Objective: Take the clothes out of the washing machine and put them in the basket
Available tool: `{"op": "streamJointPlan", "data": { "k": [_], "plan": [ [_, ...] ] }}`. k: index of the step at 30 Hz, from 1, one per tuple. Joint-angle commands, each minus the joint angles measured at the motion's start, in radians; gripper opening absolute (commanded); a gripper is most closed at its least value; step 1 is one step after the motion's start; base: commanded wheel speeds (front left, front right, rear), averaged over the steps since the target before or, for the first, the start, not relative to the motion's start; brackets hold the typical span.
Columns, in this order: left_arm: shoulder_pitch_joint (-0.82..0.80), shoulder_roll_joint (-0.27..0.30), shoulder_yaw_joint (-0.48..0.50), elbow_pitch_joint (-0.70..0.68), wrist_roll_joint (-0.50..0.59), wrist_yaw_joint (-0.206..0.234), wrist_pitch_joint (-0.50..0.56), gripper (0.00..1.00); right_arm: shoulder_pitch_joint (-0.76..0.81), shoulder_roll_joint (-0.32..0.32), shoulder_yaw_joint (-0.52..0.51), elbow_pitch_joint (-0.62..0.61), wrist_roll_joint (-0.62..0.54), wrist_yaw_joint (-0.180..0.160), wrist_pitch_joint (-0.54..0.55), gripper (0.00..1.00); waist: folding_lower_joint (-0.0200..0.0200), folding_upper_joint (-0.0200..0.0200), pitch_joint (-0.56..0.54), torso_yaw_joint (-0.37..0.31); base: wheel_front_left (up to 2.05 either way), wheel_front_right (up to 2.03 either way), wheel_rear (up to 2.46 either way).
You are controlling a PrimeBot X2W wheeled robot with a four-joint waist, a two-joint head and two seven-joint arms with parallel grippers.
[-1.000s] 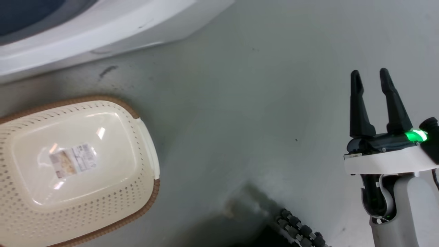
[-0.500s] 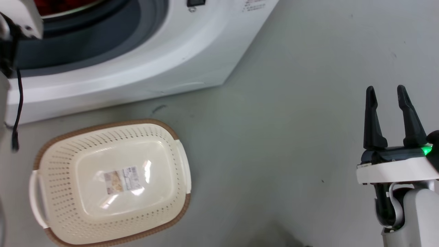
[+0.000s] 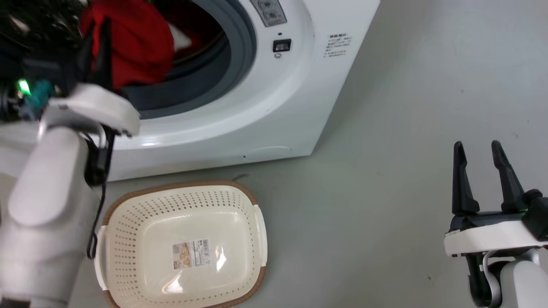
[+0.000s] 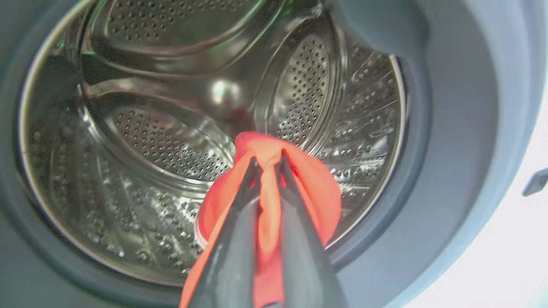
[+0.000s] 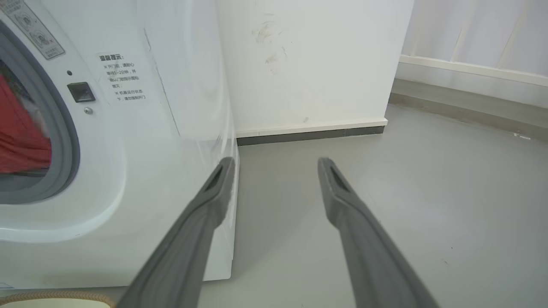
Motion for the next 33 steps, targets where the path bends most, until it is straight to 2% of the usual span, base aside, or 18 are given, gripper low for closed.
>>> {"op": "streamJointPlan", "data": {
  "k": [1, 11, 17, 20, 26, 33],
  "plan": [
    [0.037, -0.007, 0.017, -0.032, 0.019, 0.005, -0.002, 0.0, 0.013, -0.001, 0.002, 0.002, -0.009, -0.001, -0.002, 1.0, 0.0003, -0.0001, -0.031, 0.02, 0.0, 0.0, 0.0],
    [0.272, -0.128, 0.151, -0.292, 0.164, -0.043, -0.003, 0.0, 0.059, -0.001, -0.008, 0.015, -0.009, -0.001, -0.002, 1.0, 0.0003, -0.0001, -0.111, 0.082, 0.0, 0.0, 0.0],
    [0.426, -0.187, 0.24, -0.458, 0.189, -0.111, -0.002, 0.0, 0.068, -0.001, -0.015, 0.027, 0.008, -0.001, -0.002, 1.0, 0.0003, -0.0001, -0.148, 0.101, 0.0, 0.0, 0.0],
    [0.495, -0.197, 0.264, -0.516, 0.206, -0.13, -0.003, 0.0, 0.078, 0.0, 0.004, 0.026, 0.018, -0.001, -0.002, 1.0, 0.0003, -0.0001, -0.156, 0.11, 0.0, 0.0, 0.0],
    [0.603, -0.218, 0.292, -0.55, 0.199, -0.153, -0.003, 0.0, 0.081, -0.001, 0.002, 0.012, 0.016, -0.001, -0.002, 1.0, 0.0003, -0.0001, -0.131, 0.118, 0.0, 0.0, 0.0],
    [0.613, -0.235, 0.26, -0.412, 0.219, -0.159, -0.003, 0.0, 0.059, 0.0, 0.002, 0.007, 0.003, -0.001, -0.002, 1.0, 0.0003, -0.0001, -0.037, 0.132, 0.0, 0.0, 0.0]
  ]
}}
